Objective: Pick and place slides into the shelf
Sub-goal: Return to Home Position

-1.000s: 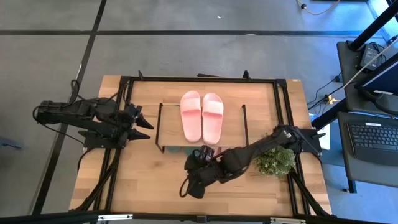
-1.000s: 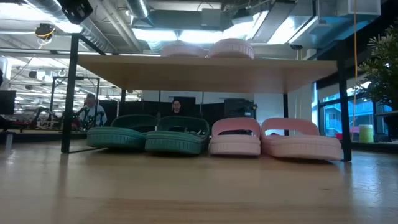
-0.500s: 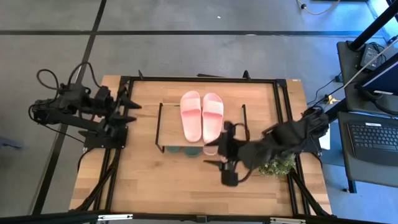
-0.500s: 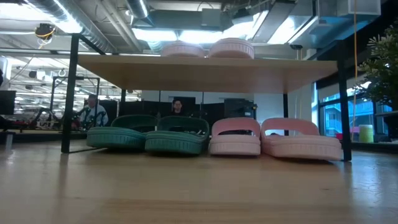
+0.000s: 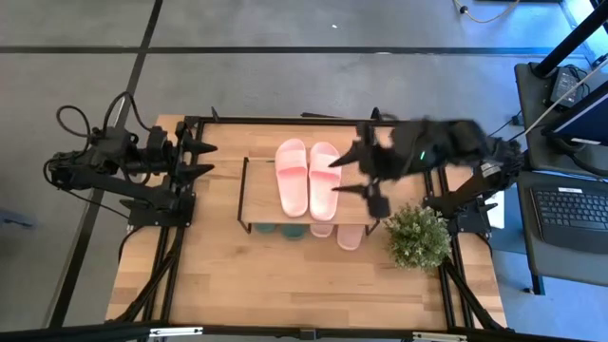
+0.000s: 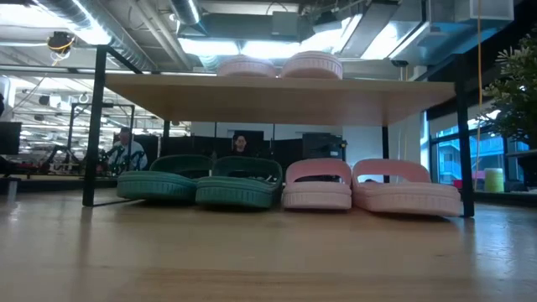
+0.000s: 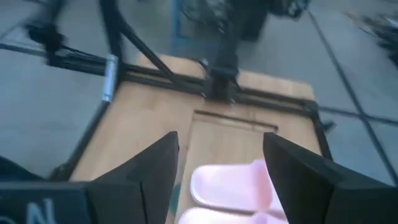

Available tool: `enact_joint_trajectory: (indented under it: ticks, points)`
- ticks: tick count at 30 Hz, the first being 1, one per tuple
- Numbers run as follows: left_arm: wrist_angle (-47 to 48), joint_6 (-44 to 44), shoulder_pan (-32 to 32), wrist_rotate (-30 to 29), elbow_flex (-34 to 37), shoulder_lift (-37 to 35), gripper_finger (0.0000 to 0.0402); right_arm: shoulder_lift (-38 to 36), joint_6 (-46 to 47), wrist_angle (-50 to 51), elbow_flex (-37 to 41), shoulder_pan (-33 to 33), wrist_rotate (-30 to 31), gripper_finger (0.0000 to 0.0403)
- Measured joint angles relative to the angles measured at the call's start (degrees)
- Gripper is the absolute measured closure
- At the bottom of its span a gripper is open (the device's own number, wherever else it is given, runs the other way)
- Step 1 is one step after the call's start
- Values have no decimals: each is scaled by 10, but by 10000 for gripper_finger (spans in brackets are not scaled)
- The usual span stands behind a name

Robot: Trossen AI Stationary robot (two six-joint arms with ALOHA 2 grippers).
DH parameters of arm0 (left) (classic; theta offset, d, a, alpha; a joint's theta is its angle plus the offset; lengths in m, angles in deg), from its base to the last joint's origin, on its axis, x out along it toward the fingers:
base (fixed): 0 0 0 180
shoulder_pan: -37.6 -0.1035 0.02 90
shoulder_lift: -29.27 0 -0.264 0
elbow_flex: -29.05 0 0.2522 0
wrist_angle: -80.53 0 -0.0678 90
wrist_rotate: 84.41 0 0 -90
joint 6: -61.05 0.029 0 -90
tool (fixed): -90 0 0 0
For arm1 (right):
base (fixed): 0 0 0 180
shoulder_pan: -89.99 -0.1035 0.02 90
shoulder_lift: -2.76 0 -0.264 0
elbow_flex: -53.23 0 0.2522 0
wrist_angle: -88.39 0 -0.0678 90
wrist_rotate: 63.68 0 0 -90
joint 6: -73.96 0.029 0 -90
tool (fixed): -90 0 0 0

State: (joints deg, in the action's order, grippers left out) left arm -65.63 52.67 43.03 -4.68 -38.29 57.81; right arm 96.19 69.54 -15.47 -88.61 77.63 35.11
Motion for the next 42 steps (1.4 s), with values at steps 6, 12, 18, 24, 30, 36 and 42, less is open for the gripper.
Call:
enact_joint_trajectory:
  ticks: [6, 12, 18, 24, 30, 36, 42]
  points:
    - [0, 12, 0, -46, 0, 0, 177, -26, -38, -3, 0, 115, -78, 169]
    - [2, 55, 0, -83, 0, 0, 177, -55, -52, -150, 123, 226, -197, 169]
    - [13, 66, 0, -83, 0, 0, 177, -132, -14, -287, 335, 297, -230, 169]
    - [20, 65, -1, -94, 44, 0, 177, -273, 42, -420, 537, 312, -238, 169]
    - [14, 39, -14, -162, 89, -10, 177, -452, 106, -496, 709, 314, -167, 169]
    - [0, 25, -29, -228, 117, -38, 177, -610, 162, -508, 827, 314, -30, 169]
    - [-17, 5, -47, -243, 182, -69, 177, -701, 162, -518, 914, 314, -24, 169]
